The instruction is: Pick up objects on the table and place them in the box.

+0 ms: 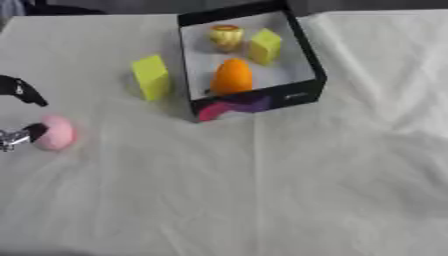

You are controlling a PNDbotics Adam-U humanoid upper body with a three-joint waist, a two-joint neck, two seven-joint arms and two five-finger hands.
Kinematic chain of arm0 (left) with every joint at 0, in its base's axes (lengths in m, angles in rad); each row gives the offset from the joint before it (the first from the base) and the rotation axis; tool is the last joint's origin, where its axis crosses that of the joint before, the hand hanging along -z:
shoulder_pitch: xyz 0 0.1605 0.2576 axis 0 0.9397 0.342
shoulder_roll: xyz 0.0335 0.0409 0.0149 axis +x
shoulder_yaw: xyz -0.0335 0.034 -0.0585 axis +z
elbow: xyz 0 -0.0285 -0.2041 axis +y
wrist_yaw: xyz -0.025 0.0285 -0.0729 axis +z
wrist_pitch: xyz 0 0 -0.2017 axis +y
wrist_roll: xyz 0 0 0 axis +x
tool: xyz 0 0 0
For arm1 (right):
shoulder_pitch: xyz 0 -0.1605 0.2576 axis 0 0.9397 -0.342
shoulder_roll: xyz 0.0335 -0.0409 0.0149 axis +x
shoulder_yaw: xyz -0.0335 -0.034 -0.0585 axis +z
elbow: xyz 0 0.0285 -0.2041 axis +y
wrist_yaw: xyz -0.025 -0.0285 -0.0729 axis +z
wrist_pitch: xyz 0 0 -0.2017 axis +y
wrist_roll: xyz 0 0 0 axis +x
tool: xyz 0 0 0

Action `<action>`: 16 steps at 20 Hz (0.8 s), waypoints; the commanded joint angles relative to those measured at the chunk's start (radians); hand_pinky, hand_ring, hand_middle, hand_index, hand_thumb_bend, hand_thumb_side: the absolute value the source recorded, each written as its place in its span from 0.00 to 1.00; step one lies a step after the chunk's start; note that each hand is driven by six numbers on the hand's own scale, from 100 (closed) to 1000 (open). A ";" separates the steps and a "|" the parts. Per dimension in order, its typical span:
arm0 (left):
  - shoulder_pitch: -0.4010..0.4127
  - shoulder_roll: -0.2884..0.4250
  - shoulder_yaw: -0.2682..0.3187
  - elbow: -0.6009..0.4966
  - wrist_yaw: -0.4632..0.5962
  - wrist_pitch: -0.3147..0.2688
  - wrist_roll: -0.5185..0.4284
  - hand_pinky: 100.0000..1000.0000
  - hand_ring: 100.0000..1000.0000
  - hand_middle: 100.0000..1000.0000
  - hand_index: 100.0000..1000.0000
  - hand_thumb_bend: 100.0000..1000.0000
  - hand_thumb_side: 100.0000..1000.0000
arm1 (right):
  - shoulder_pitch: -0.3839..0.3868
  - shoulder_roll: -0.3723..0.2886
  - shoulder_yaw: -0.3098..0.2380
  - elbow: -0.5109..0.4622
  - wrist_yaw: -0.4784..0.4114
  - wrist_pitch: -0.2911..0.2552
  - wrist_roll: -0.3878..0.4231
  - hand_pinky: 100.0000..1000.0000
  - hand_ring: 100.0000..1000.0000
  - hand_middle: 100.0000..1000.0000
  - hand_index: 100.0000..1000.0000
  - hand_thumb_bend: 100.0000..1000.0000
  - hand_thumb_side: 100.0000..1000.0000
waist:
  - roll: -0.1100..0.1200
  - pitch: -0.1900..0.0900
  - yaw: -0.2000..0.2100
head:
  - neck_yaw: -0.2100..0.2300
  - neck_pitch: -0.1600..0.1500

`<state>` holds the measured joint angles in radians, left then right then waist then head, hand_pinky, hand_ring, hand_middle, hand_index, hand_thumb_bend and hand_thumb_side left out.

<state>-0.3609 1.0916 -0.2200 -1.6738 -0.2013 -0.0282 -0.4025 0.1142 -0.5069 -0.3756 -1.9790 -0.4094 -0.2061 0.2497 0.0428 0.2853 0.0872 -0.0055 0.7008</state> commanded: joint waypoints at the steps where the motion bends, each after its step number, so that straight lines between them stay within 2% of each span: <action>1: -0.029 0.017 -0.001 0.009 -0.039 -0.004 -0.008 0.97 0.83 0.72 0.76 0.37 0.18 | -0.005 -0.016 -0.010 -0.021 0.007 0.007 0.006 0.88 0.58 0.59 0.84 0.00 0.51 | -0.006 -0.018 -0.002 | 0.001 -0.013; 6: -0.065 -0.008 -0.028 0.071 -0.123 -0.003 -0.008 0.96 0.84 0.72 0.78 0.46 0.17 | -0.007 -0.010 -0.009 -0.021 0.016 0.016 0.014 0.88 0.57 0.59 0.84 0.00 0.51 | -0.006 -0.014 -0.004 | 0.007 -0.014; 9: -0.082 -0.026 -0.039 0.121 -0.188 0.007 0.002 0.94 0.84 0.72 0.79 0.50 0.19 | -0.008 -0.008 -0.009 -0.021 0.019 0.018 0.016 0.88 0.57 0.59 0.84 0.00 0.51 | -0.007 -0.012 -0.005 | 0.010 -0.013; 16: -0.112 -0.076 -0.039 0.265 -0.269 0.020 0.042 0.92 0.82 0.71 0.80 0.48 0.21 | -0.006 0.003 -0.010 -0.021 0.031 0.028 0.020 0.88 0.57 0.58 0.84 0.00 0.52 | -0.008 -0.009 -0.006 | 0.018 -0.015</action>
<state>-0.4574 0.9947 -0.2690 -1.4272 -0.4566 -0.0092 -0.3693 0.1101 -0.4893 -0.3755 -1.9790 -0.3848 -0.1808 0.2696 0.0428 0.2864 0.0816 0.0086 0.6985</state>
